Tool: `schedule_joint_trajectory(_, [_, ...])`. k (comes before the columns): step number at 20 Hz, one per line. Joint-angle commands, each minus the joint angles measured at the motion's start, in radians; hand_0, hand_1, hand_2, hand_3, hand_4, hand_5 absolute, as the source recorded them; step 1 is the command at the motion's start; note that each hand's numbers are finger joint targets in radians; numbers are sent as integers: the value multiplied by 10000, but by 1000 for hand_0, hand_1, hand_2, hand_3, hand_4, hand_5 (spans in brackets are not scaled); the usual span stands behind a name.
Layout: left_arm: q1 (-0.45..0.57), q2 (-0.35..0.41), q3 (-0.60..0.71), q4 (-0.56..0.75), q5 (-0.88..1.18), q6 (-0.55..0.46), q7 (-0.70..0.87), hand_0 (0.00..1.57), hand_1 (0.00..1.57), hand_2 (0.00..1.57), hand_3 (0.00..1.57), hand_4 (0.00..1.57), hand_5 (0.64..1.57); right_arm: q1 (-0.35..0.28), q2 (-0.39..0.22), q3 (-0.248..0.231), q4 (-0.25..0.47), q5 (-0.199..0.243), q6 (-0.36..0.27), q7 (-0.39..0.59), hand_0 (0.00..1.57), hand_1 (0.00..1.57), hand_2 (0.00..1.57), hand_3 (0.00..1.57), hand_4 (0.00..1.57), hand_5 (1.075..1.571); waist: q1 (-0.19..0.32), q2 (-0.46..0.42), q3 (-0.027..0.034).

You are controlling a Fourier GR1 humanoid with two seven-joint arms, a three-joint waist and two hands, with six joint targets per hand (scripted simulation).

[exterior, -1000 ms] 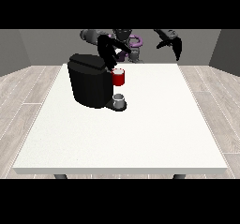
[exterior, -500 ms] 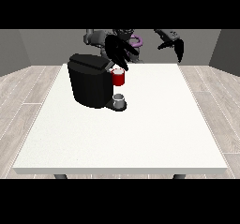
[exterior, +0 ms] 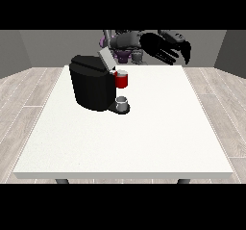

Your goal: Insert the coffee pod into the coffee machine and close the lid

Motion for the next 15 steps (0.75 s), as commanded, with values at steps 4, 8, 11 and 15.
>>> schedule_joint_trajectory(4, [14, -196, -370, -430, -195, 108, 325, 0, 0, 0, 0, 246, 1571, -623, 980, 521, 669, 5, -227, -1832, 0, 0, 0, 0, 0, 1571, -15, 67, -173])
schedule_joint_trajectory(8, [643, -96, -129, -348, -203, 318, 196, 0, 0, 0, 0, 266, 1571, -352, 1603, 998, 544, -132, 14, -2711, 0, 0, 0, 0, 0, 1571, -693, -499, -175])
schedule_joint_trajectory(11, [765, -48, 294, -354, 170, 367, 674, 0, 0, 0, 0, 266, 1571, 267, 2445, 1508, 491, -35, -217, -3279, 0, 0, 0, 0, 219, 1571, -1233, -1104, -173])
schedule_joint_trajectory(15, [1714, 709, 1096, 241, 378, 184, -172, 0, 0, 0, 0, 266, 1571, 1198, 3553, 2352, 69, -103, -165, -3659, 0, 0, 0, 0, 259, 1571, -2136, -1615, -178])
